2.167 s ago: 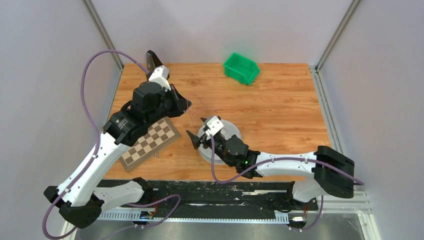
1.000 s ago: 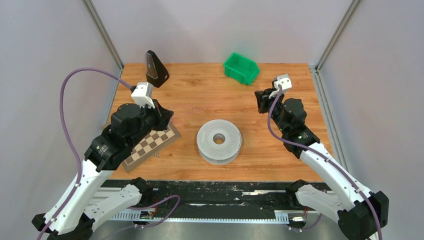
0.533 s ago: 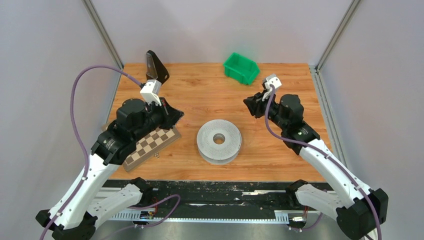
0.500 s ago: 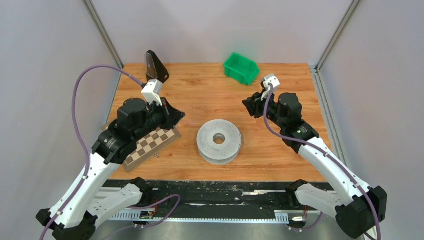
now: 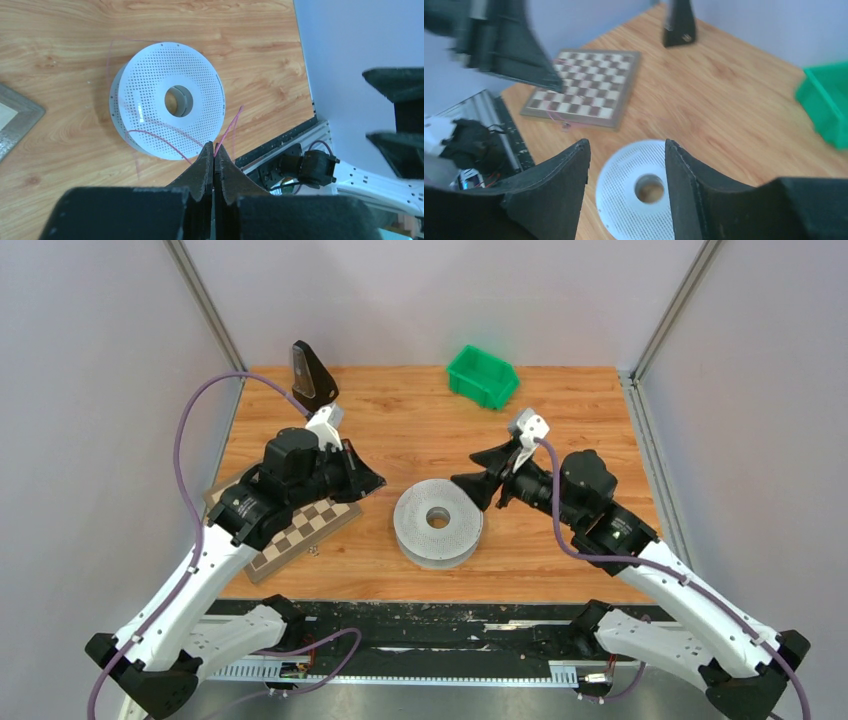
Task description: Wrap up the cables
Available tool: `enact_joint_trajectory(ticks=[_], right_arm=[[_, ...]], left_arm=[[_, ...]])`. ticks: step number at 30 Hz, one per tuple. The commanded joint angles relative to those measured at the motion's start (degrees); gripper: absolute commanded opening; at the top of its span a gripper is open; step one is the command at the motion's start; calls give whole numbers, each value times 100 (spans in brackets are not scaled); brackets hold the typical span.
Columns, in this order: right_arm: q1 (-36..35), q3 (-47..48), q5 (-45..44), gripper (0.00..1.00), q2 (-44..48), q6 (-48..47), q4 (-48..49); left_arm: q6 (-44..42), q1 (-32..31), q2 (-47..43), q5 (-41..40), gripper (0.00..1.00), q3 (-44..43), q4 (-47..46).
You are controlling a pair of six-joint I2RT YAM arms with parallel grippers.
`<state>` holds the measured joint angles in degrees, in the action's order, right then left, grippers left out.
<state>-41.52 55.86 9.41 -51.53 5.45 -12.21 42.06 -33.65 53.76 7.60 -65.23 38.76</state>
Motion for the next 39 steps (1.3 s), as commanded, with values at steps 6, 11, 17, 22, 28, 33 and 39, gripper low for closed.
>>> enact_joint_trajectory(ticks=[6,11,17,22,28,33,39], right_arm=[[-1729,-180,-148,62,-933,-1783,1869],[-2008,-236,-616,58,-1282,-1760,2148],[-2018,-721,-1559,58,-1250,-1372,2722],[-2018,-700,-2692,57,-1085,89,2227],[-2018,-962,-2803,57,-956,1187,1877],[-2032,-1100,-1964,61,-859,463,1863],[-2032,-953,-230,67,-179,-2363,1157]], left_arm=[[196,11,1,392,0,149,-185],[113,16,-44,392,0,189,-266],[-176,16,-44,713,0,162,-412],[-309,16,-117,603,0,140,-439],[-762,15,-254,752,0,250,-789],[-1062,14,-255,893,0,189,-819],[-1538,16,24,1082,0,-263,-195]])
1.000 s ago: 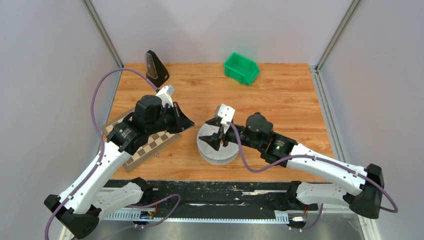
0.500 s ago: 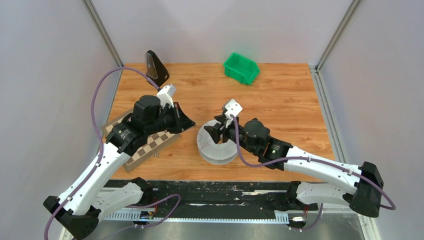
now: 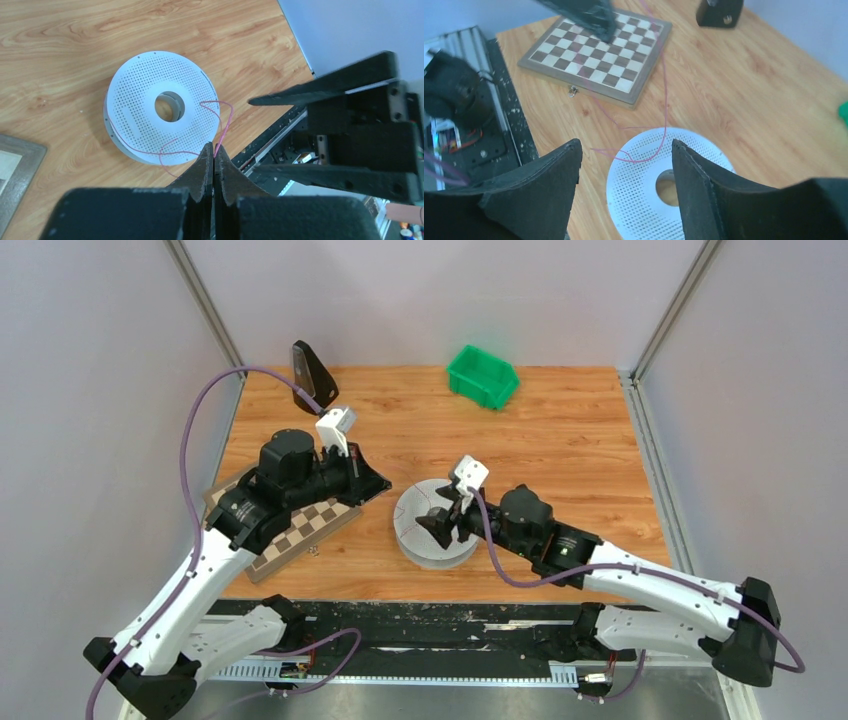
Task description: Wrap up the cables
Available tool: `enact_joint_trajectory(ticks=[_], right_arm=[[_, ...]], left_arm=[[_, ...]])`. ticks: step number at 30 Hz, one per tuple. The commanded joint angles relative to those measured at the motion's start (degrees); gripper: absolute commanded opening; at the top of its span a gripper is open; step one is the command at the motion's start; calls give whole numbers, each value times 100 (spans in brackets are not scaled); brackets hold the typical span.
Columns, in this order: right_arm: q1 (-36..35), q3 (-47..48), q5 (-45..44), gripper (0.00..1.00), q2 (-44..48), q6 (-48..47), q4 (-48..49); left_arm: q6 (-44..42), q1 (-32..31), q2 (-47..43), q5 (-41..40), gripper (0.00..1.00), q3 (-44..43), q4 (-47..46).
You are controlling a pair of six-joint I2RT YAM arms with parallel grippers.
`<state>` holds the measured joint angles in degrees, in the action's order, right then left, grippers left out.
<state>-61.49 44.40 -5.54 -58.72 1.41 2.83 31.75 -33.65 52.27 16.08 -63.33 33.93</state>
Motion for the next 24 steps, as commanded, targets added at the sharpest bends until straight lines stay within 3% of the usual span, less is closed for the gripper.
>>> enact_joint_trajectory(ticks=[1,5,12,24], right_arm=[[-32,162,1468,66,636,-2296,-465],[-256,-48,2270,64,647,-3726,-550],[-656,261,1818,64,11,-5431,-965],[-688,930,1315,63,-966,-6296,-2049]], left_arm=[[-583,16,206,262,0,-553,355],[-640,13,339,537,0,-631,494],[-657,16,489,729,0,-669,558],[-885,12,613,737,0,-868,818]])
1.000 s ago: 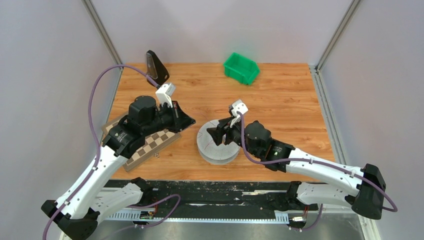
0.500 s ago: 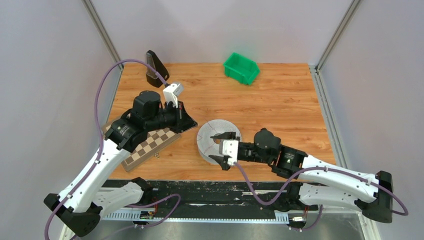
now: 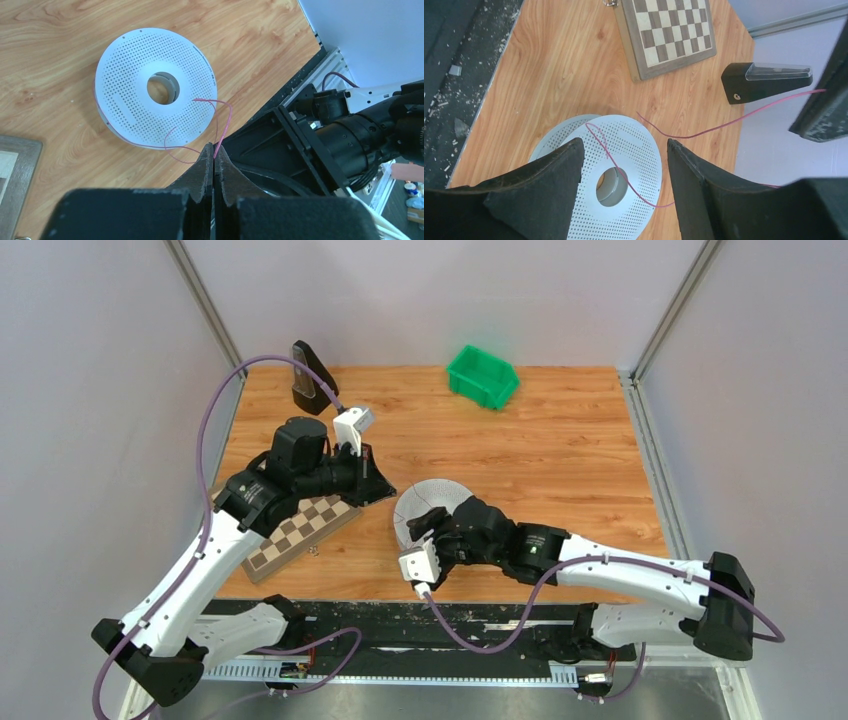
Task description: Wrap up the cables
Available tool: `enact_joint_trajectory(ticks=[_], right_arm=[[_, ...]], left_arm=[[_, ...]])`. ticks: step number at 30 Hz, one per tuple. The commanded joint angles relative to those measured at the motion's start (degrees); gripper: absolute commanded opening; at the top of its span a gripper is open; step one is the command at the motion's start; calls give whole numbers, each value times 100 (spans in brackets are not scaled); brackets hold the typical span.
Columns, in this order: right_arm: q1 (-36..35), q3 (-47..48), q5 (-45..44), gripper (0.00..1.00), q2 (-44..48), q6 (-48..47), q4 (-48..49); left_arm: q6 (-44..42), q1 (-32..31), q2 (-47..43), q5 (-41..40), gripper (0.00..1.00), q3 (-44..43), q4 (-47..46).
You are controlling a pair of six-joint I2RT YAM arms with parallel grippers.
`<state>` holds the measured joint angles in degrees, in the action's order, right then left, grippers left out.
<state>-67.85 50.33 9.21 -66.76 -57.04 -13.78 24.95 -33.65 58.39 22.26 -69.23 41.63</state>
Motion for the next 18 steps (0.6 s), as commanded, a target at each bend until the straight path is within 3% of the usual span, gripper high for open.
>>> enact_joint_trajectory(ticks=[1,6,11,15,18], right_arm=[[-103,391,-220,63,-198,-462,-477],[-285,466,-478,61,-433,-572,-728],[-297,424,-907,53,-804,-799,-693],[-291,452,-1502,42,-1019,-920,-612],[-293,427,-1592,29,-984,-990,-610]], left_arm=[[-212,15,15,113,0,-281,65],[-224,12,31,128,0,-309,91],[-200,16,15,160,0,-309,96],[-271,16,48,120,0,-402,186],[-362,15,130,29,0,-505,317]])
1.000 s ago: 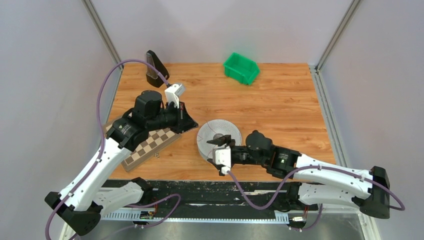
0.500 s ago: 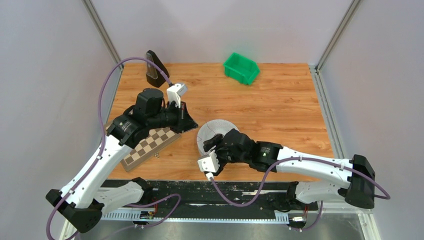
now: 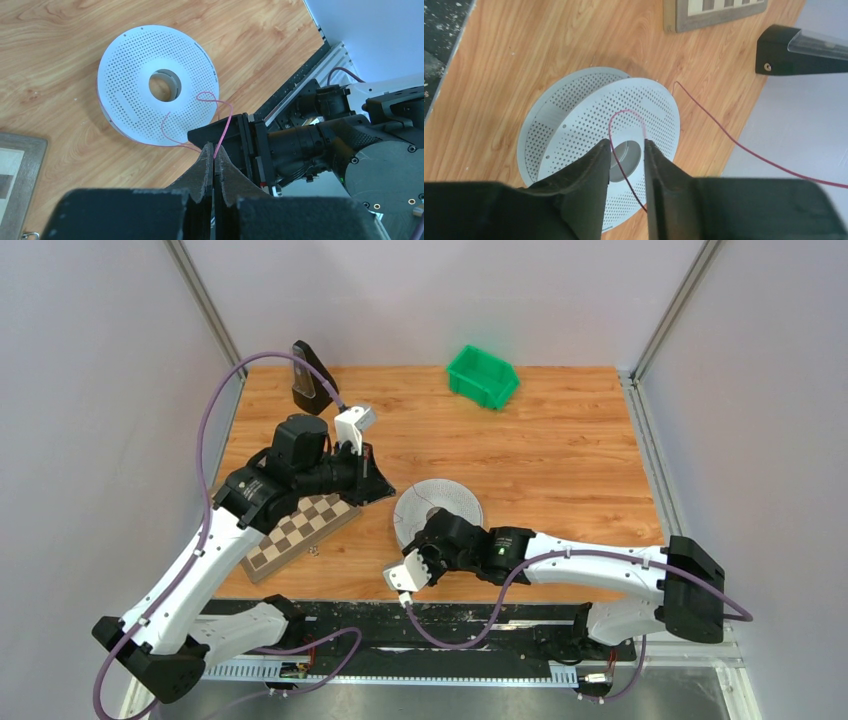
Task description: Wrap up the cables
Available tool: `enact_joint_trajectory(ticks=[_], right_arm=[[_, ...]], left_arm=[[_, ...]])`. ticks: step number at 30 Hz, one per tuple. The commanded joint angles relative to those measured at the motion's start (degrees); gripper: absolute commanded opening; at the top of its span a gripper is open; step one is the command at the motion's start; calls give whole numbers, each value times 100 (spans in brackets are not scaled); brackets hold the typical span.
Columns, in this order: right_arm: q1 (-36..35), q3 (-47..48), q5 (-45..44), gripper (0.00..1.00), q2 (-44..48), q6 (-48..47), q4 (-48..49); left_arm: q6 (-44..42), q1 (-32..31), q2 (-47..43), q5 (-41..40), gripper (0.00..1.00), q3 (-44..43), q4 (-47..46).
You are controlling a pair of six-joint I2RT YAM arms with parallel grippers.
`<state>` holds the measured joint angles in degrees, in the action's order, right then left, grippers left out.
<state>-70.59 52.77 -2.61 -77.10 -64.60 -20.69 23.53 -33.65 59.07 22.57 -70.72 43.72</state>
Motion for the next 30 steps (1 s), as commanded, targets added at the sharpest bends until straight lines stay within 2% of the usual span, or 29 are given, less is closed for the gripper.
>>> enact_joint_trajectory(ticks=[1,3,8,14,17,23,26,27,28,30], right_arm=[[-17,174,-421,27,76,-252,82],[-17,169,-451,25,116,-287,78],[-20,241,-349,1,203,-156,82],[-25,421,-154,0,331,263,205],[-8,467,145,0,432,431,260],[55,452,595,0,692,834,666],[358,452,537,0,795,1296,1068],[579,495,555,0,802,1559,1238],[838,559,643,0,805,1850,1291],[1501,730,829,0,838,2463,1321]], left_arm=[[-264,16,79,-18,0,-395,131],[-302,16,117,-37,0,-429,166],[-291,17,177,-22,0,-422,115],[-355,12,449,-129,0,-684,109],[-549,16,738,-578,0,-988,172],[-1540,29,1513,-1179,0,-1478,-556],[-1723,52,2309,-1439,10,-2152,-847],[-1736,60,2504,-1488,15,-2654,-852],[-1715,73,2864,-1616,28,-2942,-794],[-1583,159,3428,-1716,49,-3825,-441]])
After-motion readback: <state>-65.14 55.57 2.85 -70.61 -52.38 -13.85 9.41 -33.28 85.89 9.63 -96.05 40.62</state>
